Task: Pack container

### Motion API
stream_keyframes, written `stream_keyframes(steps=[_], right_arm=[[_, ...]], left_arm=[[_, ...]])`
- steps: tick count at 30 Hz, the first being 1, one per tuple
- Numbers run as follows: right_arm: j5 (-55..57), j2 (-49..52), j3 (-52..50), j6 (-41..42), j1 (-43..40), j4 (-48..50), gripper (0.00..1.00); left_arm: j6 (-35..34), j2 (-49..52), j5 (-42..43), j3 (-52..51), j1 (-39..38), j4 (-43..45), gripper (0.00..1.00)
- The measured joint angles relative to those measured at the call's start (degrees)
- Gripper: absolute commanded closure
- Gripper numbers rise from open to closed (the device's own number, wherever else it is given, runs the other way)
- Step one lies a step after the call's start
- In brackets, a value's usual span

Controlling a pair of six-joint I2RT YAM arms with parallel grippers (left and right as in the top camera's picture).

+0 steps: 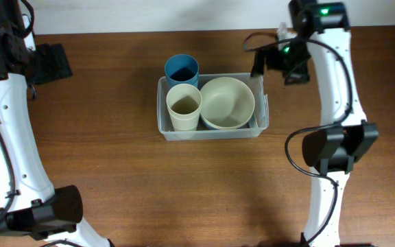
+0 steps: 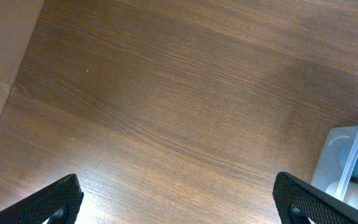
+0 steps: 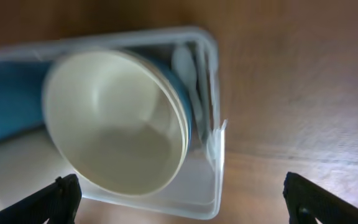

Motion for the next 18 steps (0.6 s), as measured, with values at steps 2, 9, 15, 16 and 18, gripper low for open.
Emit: stream_keyframes(steps=[2,9,15,16,18], right_arm=[[0.5,-0.3,4.6,0.7,-0.5,0.0,0.01],[2.1,-4.0,16.1,1.9,-1.0,0.0,0.01],[3.9,-5.1,16.8,2.0,-1.2,0.0,0.01],[4.1,-5.1,16.8,2.0,-1.2,0.0,0.01],[4.2,-5.1,16.8,2.0,-1.2,0.0,0.01]], left_arm=[[0.0,0.0,0.0,0.0,0.0,0.0,0.00],[0.0,0.0,0.0,0.0,0.0,0.0,0.00],[0.0,0.0,0.0,0.0,0.0,0.0,0.00],[0.0,0.0,0.0,0.0,0.0,0.0,0.00],[0.0,0.0,0.0,0.0,0.0,0.0,0.00]])
